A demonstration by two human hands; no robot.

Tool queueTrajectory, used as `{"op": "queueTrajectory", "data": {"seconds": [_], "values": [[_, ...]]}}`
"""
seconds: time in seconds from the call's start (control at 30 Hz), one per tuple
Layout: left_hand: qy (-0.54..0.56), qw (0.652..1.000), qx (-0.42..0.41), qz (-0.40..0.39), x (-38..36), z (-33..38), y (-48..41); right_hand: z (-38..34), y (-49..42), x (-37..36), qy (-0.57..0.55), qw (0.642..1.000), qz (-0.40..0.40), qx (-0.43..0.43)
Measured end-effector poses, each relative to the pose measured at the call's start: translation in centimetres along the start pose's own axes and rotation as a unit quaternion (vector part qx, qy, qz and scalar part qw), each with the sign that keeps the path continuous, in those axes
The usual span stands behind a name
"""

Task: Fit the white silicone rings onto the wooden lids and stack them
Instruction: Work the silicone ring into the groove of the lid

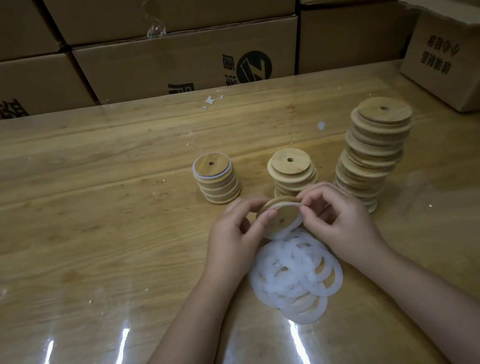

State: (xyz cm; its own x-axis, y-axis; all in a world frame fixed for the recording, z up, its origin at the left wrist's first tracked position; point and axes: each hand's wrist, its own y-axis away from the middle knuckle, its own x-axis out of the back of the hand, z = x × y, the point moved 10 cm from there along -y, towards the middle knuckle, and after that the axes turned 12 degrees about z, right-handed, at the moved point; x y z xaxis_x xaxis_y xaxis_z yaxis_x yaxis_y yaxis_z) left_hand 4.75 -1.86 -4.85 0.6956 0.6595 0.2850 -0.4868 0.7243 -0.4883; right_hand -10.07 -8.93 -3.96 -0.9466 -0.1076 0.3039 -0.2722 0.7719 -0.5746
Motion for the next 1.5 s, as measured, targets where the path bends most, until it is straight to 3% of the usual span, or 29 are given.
{"op": "queueTrajectory", "data": {"seconds": [0.13,0.73,0.9,1.07,1.5], "values": [[0.006,1.000,0.003,-0.002,-0.1,-0.1,0.0,1.1,0.1,0.0,-0.007,0.999,-0.002,-0.042],[-0.014,0.999,0.034,0.022,0.4,-0.8,-0.1,2.0,0.4,-1.3,-0.012,0.994,-0.072,-0.087],[-0.022,0.999,0.016,0.041,0.7,-0.3,0.0,1.6,0.6,-1.5,-0.031,0.992,-0.088,-0.084],[-0.049,0.998,-0.048,-0.013,-0.4,1.0,0.5,0.5,0.8,-1.9,-0.044,0.992,-0.107,-0.053],[-0.005,1.000,0.006,0.005,0.1,0.2,0.0,0.8,0.5,-1.9,0.023,0.994,-0.094,-0.047]]}}
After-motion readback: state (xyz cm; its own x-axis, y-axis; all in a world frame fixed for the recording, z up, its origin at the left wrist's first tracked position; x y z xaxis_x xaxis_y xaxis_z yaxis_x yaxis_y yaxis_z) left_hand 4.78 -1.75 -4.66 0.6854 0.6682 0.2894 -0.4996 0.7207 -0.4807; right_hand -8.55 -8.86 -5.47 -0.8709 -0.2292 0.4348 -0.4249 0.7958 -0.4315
